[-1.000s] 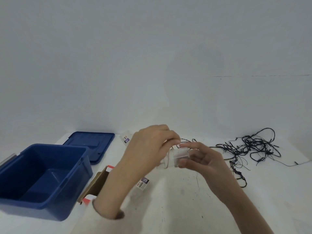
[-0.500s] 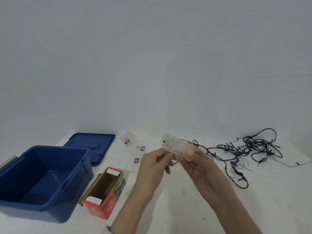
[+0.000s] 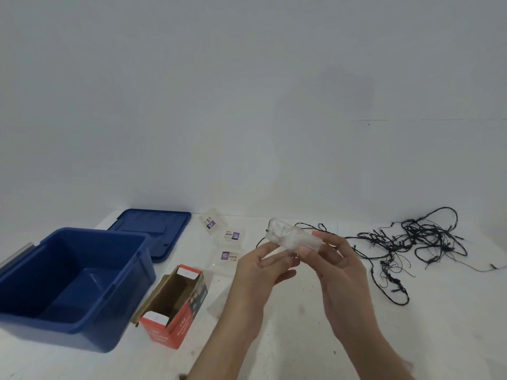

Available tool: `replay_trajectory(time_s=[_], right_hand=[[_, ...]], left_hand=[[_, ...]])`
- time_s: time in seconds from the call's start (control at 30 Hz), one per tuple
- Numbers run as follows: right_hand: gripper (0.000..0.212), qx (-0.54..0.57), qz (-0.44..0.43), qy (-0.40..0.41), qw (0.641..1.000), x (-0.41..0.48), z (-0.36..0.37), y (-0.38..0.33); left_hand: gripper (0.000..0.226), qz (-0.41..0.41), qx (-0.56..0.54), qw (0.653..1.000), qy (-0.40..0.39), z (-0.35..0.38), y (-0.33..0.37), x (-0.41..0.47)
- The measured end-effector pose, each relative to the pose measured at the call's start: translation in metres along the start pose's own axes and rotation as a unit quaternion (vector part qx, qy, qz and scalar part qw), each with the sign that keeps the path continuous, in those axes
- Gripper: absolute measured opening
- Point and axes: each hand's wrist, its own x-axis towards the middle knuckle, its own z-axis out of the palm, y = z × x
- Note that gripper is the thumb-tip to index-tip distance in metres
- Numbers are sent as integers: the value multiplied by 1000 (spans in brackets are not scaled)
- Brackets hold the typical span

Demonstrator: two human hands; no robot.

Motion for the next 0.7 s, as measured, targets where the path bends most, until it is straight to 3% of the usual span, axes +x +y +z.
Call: replay_trajectory(time_s=[0.3, 0.4, 0.47, 0.6, 0.7], right_hand=[[31, -189, -80, -17, 979, 1, -6, 10], [36, -281, -59, -71, 955, 7, -11, 7], [29, -324, -39, -104, 940, 11, -14, 4], [24, -384, -23, -148, 911, 18, -21, 4], [21, -350, -15, -151, 924, 20, -23, 6]], left_hand=[[26, -2, -22, 1000, 18, 0, -13, 8], [19, 14, 47, 999, 17, -8, -17, 13], [9, 38, 115, 993, 11, -12, -18, 14], [14, 61, 207, 976, -12, -22, -21, 16], [14, 54, 197, 979, -27, -26, -19, 16]])
